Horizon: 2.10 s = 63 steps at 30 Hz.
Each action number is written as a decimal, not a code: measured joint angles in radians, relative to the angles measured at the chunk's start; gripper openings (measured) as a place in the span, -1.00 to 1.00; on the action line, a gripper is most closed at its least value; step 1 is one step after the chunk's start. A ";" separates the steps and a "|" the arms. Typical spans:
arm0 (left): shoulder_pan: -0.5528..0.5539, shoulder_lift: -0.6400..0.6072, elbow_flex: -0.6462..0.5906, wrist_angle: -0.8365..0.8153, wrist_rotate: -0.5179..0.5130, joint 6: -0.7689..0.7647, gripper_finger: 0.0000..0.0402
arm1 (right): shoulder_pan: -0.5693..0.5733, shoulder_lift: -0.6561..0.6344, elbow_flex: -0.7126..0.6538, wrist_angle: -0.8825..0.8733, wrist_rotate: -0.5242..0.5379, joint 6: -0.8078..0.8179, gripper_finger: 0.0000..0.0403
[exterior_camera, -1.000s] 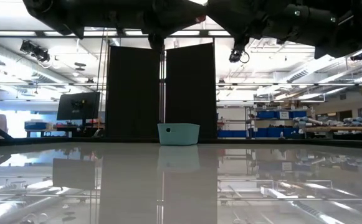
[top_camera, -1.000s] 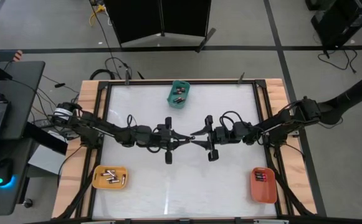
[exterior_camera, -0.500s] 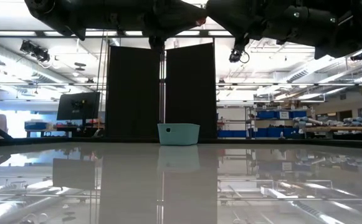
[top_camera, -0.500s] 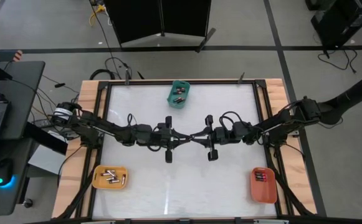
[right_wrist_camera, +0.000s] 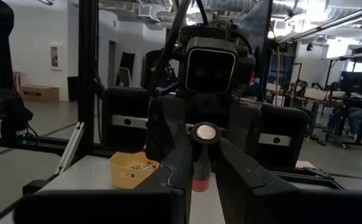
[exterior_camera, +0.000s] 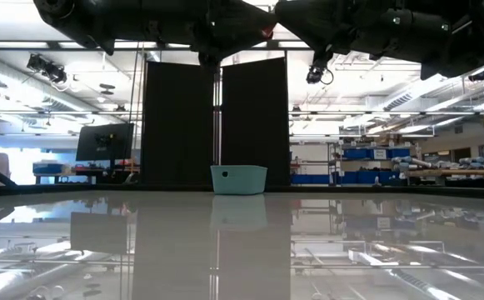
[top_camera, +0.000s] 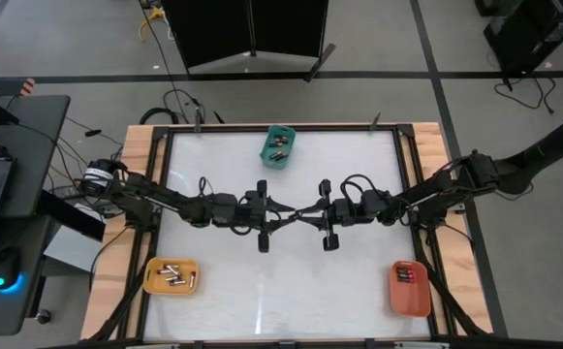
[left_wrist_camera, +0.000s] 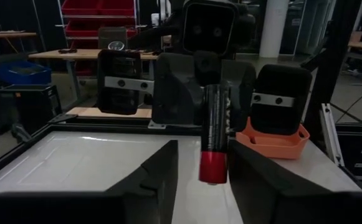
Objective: Sort batteries
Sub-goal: Put the red battery into the orange bin
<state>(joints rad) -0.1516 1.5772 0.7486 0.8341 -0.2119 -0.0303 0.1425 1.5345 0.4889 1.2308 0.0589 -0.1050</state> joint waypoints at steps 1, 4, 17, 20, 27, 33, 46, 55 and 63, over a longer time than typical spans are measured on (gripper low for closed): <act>0.000 0.000 0.000 -0.001 0.000 0.000 -0.29 | 0.000 0.000 0.000 0.000 0.000 0.000 -0.70; 0.000 0.000 0.000 -0.010 0.000 0.001 -0.28 | 0.000 0.000 0.000 0.000 0.000 0.001 -0.70; 0.000 -0.002 0.000 -0.067 0.001 0.060 -0.27 | 0.000 -0.010 0.000 -0.021 0.018 -0.003 -0.70; 0.000 -0.021 0.000 -0.112 0.001 0.108 -0.27 | 0.003 -0.038 0.000 -0.086 0.062 -0.003 -0.70; 0.000 -0.118 -0.001 -0.242 -0.047 0.158 -0.27 | 0.017 -0.160 0.000 -0.353 0.105 0.032 -0.70; 0.000 -0.229 -0.001 -0.386 -0.049 0.158 -0.27 | 0.038 -0.331 0.009 -0.748 0.160 0.151 -0.70; -0.015 -0.349 -0.002 -0.645 -0.048 0.158 -0.27 | 0.204 -0.373 0.314 -1.828 0.125 0.622 -0.70; -0.026 -0.453 -0.001 -0.750 -0.049 0.160 -0.27 | 0.408 -0.285 0.448 -2.251 -0.130 0.991 -0.70; -0.025 -0.531 -0.001 -0.806 -0.062 0.167 -0.27 | 0.596 -0.231 0.419 -2.322 -0.244 1.144 -0.71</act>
<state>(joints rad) -0.1768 1.0466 0.7480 0.0278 -0.2737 0.1371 0.7382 1.3032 0.9083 -1.0912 -0.1848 1.0392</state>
